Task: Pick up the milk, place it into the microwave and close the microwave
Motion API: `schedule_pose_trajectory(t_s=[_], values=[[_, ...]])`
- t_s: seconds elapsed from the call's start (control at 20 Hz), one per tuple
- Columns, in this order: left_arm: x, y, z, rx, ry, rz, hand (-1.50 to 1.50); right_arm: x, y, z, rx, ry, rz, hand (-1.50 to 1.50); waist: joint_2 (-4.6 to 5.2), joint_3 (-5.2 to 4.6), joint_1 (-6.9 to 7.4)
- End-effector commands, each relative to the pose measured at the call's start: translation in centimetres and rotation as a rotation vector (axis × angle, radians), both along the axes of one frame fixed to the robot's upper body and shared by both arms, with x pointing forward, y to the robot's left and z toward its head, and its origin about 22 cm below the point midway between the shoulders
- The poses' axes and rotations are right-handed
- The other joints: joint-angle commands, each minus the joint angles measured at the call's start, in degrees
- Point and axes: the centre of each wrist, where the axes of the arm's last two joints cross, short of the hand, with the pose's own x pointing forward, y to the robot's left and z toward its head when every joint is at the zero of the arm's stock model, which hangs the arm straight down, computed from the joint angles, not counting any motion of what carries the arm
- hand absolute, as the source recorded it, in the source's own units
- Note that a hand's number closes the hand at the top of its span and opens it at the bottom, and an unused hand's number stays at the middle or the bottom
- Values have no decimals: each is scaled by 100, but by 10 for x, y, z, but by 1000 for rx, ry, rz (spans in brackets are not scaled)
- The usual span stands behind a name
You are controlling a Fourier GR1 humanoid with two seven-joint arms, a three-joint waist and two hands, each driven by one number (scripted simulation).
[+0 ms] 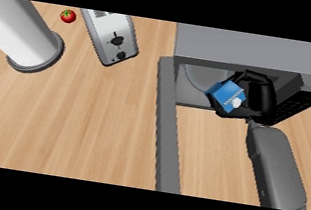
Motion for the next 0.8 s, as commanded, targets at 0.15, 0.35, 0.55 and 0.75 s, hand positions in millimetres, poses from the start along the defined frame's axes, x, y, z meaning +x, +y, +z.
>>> schedule_pose_trajectory(t_s=[0.15, 0.35, 0.55, 0.75], values=[[9, 2, -4, -5, 0, -48, -150, 38, 38, 25, -81, 81, -5, 150, 239, -77, 467], [18, -1, -1, 3, -35, -57, -150, 45, 18, 37, -125, 17, -67, 150, 293, -77, 575], [19, -5, -1, 1, -24, -91, -150, 41, 4, 29, -207, -21, -133, 150, 328, -79, 696], [27, -6, 3, 10, -50, -95, -150, 37, 9, 23, -202, -44, -169, 150, 368, -82, 786]])
